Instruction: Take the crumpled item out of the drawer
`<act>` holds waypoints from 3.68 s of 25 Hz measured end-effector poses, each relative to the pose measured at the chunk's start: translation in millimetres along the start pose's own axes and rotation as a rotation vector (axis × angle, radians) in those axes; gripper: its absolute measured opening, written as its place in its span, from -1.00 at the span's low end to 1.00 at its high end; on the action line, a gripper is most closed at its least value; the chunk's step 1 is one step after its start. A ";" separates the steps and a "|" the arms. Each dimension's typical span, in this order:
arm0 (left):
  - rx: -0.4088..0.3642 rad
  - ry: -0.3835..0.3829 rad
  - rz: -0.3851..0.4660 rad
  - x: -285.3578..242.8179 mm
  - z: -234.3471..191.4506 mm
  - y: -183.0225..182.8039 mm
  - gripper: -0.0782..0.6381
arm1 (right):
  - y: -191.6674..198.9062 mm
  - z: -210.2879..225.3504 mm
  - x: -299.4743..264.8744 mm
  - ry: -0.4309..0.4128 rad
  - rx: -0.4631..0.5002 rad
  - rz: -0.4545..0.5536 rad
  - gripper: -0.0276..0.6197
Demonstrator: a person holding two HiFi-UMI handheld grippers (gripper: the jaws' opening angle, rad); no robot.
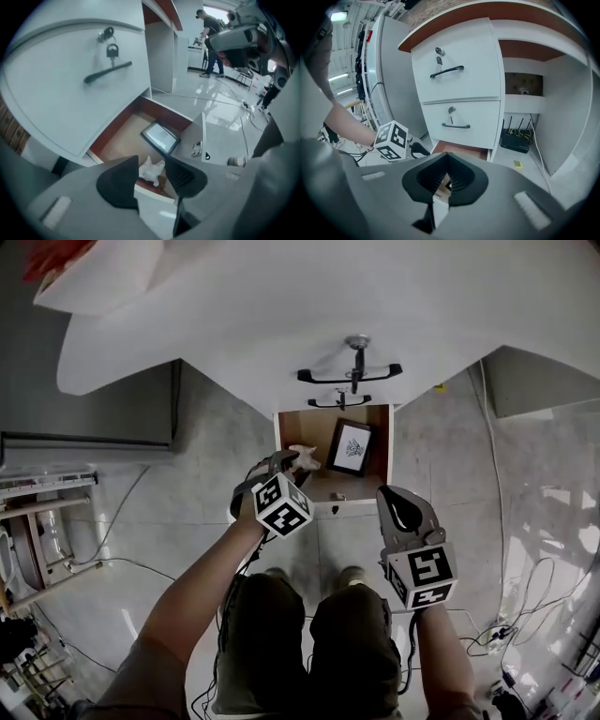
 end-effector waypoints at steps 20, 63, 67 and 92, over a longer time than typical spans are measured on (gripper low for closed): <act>-0.329 -0.054 -0.264 -120.4 -10.0 6.7 -0.30 | 21.9 31.2 -48.3 0.024 0.051 0.084 -0.83; -0.773 0.118 -0.427 -165.8 48.1 15.4 -0.17 | 61.2 59.0 -48.0 0.061 -0.030 0.100 -0.83; -0.812 0.138 -0.433 -174.5 51.0 25.3 -0.41 | 66.2 59.7 -48.2 0.064 -0.037 0.093 -0.83; -0.445 0.154 -0.020 56.7 21.5 -28.6 -0.64 | -44.1 11.2 64.7 0.005 -0.049 0.014 -0.83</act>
Point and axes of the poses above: the fingertips, and each gripper's own axes: x backward along the fingers, z to its right, y out of its underside, the point moved 2 cm from there along x, backward along the fingers, and after that the axes turned 12 degrees about -z, right-handed, at the moved point
